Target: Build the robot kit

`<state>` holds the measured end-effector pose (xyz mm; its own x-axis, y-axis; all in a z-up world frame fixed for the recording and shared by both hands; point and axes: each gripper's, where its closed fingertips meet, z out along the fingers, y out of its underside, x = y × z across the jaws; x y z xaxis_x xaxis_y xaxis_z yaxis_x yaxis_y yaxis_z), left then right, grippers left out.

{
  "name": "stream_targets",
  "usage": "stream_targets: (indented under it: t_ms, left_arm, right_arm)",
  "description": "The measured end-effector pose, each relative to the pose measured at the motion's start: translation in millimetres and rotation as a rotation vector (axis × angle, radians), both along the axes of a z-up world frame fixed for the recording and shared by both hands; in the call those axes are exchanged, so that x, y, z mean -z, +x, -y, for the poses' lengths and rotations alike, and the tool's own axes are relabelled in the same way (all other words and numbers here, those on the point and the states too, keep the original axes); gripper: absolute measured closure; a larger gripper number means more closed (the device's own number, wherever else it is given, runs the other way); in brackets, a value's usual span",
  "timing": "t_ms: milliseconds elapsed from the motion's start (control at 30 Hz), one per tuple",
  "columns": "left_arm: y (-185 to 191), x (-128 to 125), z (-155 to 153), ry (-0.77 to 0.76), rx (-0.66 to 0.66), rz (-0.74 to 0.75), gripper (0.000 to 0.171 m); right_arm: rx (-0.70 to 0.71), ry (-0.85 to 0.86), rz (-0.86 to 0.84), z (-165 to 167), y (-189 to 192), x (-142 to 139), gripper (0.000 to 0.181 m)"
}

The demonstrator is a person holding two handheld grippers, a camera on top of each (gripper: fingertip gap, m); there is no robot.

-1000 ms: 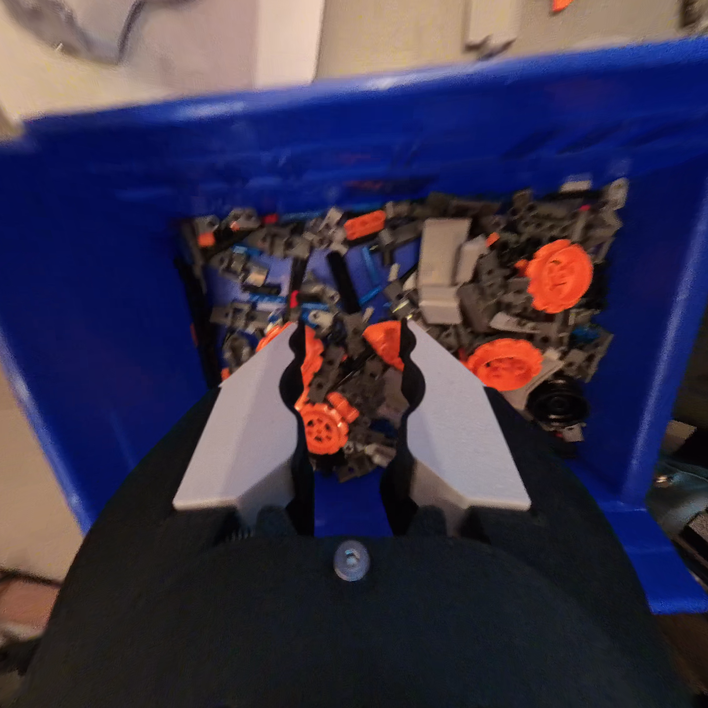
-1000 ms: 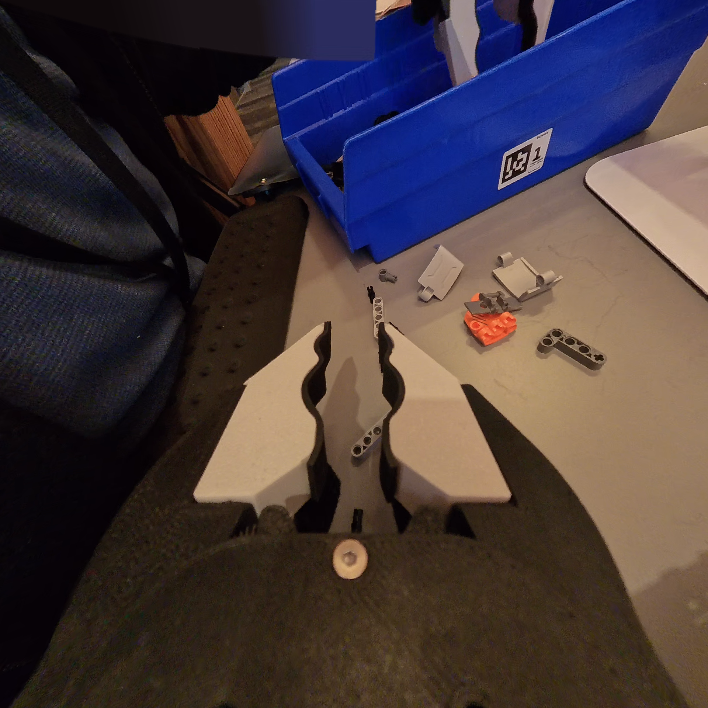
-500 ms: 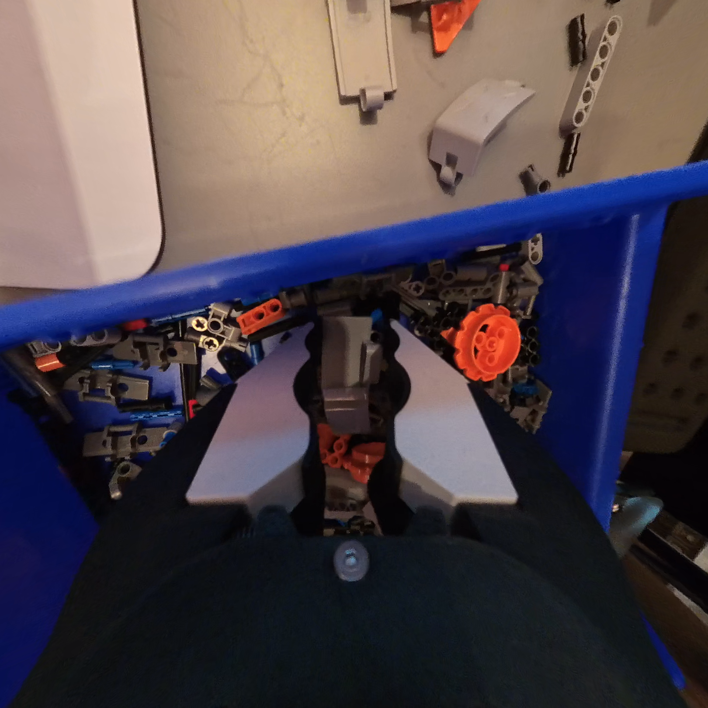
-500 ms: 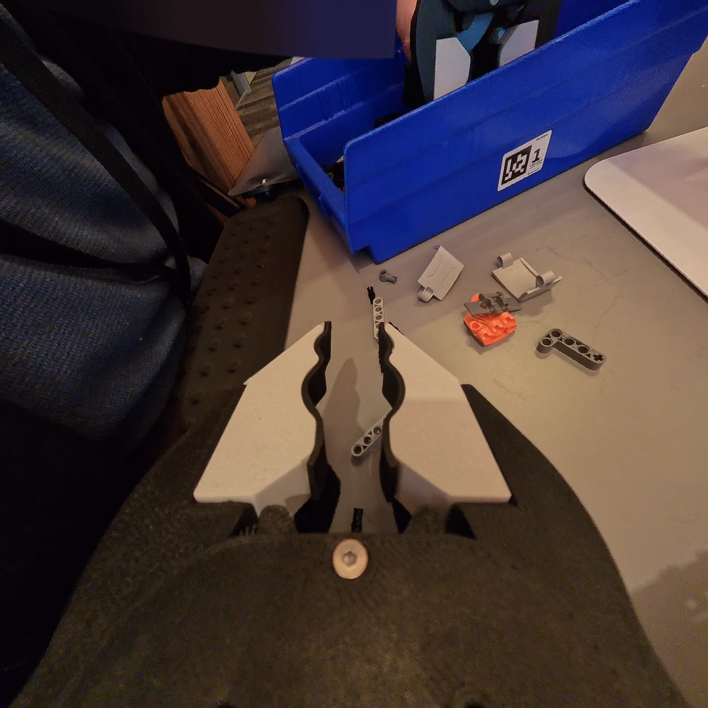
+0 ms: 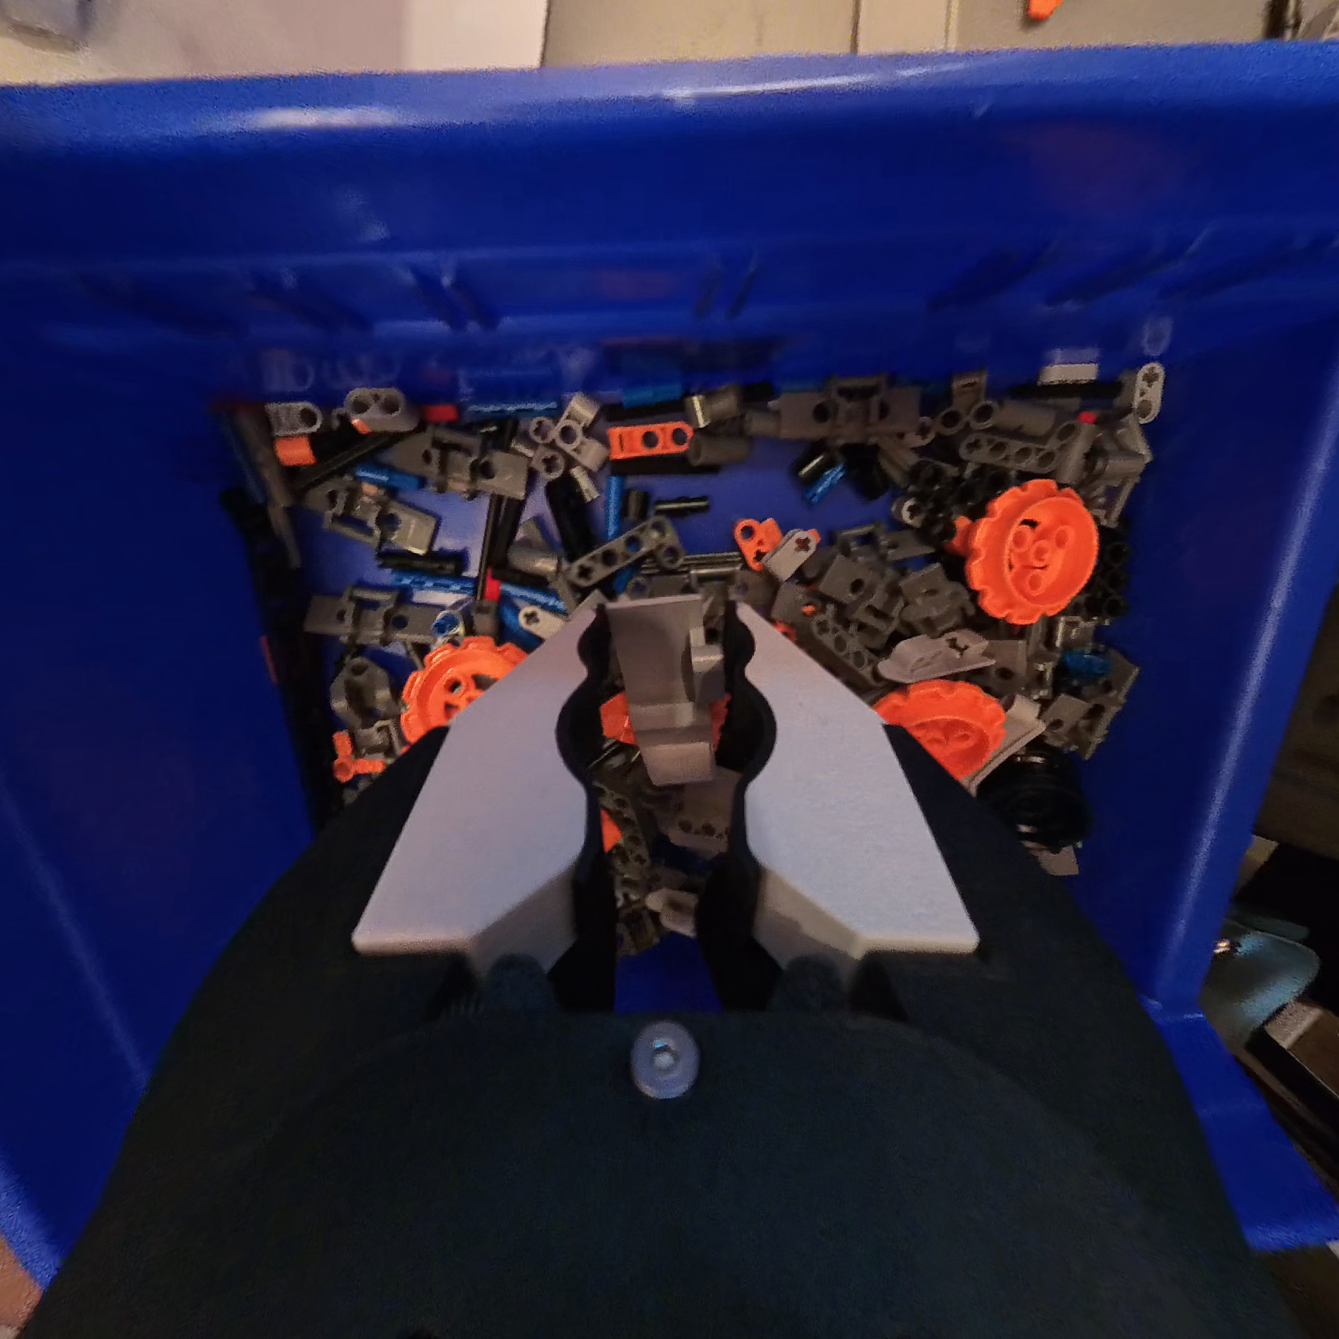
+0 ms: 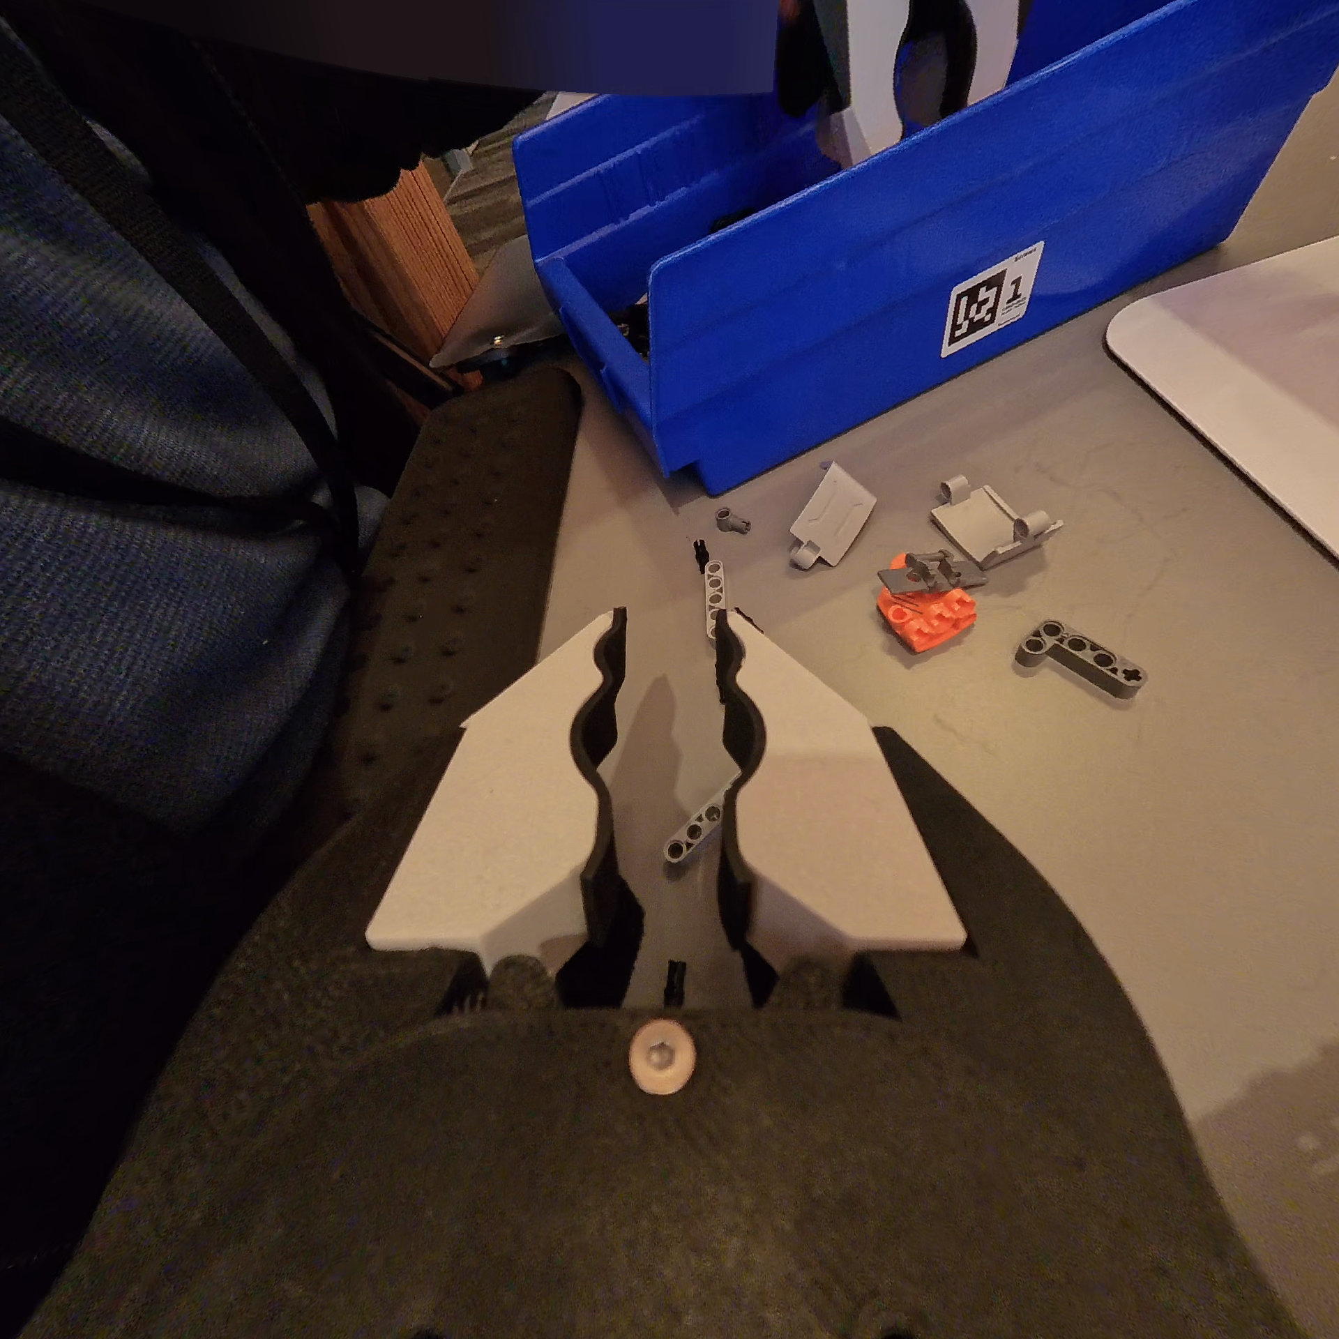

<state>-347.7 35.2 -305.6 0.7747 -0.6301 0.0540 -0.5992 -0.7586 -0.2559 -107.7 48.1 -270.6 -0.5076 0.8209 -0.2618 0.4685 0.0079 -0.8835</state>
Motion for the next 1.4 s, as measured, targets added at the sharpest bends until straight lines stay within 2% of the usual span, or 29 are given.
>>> stream_targets:
  t_ms: [233,400,533,733,967,1133,1300,1400]
  left_arm:
    - [-26.1,-7.3,-7.9,0.058,-0.063,-0.059,0.141]
    - [-29.3,-9.7,-12.2,0.096,-0.069,-0.094,0.126]
    - [-6.4,-15.3,-14.4,0.116,-0.02,-0.063,0.122]
    - [39.6,-5.6,-9.9,0.072,0.102,-0.009,0.118]
    - [60.7,14.2,-11.4,0.015,0.111,0.027,0.114]
    - [59.5,19.2,-8.5,-0.011,0.105,0.031,0.143]
    - [43.8,17.2,-0.6,-0.015,0.107,-0.017,0.158]
    - [31.4,11.2,0.9,-0.001,0.078,-0.031,0.158]
  right_arm:
    - [0.001,0.002,0.001,-0.1,-0.2,0.2,0.159]
    - [0.001,0.001,0.001,-0.2,-0.2,0.3,0.159]
    - [0.002,0.002,0.002,-0.3,-0.2,0.5,0.159]
    - [0.001,0.003,0.002,0.0,-0.1,0.5,0.159]
    - [0.0,0.004,-0.001,0.2,0.1,0.0,0.159]
    - [0.0,0.004,-0.001,0.2,0.2,-0.1,0.159]
    - [-0.002,0.004,-0.002,0.5,0.3,-0.3,0.159]
    - [-0.001,0.005,-0.003,0.4,0.3,-0.5,0.159]
